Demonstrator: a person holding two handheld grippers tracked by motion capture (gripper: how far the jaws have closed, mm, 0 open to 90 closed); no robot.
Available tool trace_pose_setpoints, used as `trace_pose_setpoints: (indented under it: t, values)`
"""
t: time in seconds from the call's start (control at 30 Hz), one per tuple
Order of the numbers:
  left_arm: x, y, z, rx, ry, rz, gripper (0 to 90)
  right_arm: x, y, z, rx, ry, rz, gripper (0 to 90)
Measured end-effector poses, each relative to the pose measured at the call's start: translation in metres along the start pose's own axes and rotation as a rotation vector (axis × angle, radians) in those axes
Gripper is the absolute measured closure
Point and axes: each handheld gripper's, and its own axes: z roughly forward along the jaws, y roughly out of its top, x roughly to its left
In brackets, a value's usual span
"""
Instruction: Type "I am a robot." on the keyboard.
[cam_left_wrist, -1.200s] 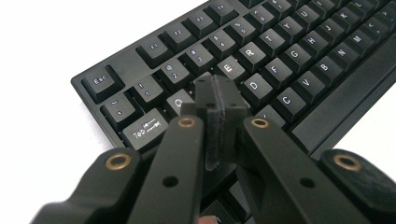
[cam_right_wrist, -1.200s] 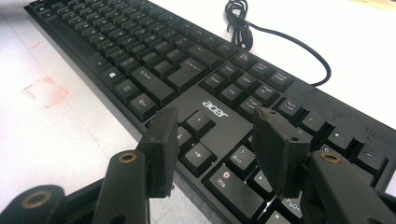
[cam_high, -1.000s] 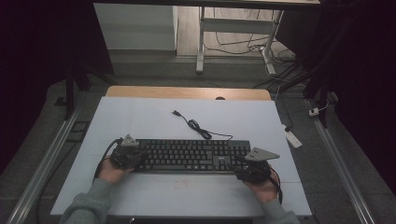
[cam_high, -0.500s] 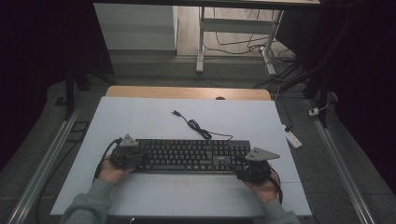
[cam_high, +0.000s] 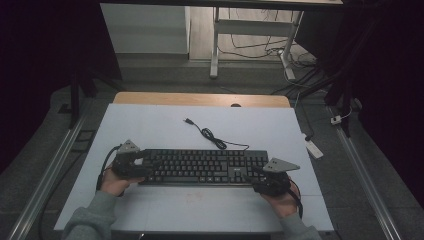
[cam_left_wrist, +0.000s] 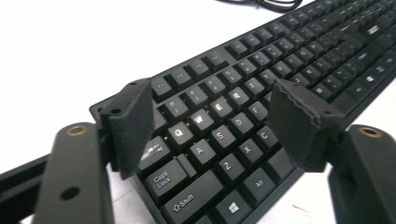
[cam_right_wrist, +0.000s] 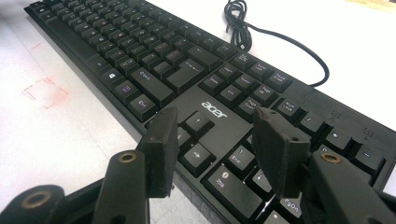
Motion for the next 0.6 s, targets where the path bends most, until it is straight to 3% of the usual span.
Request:
trace_pose_setpoints:
  t: [0.6]
  values:
    - [-0.0044,0.0023,-0.0024,-0.007,-0.021,0.029,23.8,-0.0004,-0.0003,0.0003,0.000,0.001,0.000,50.9]
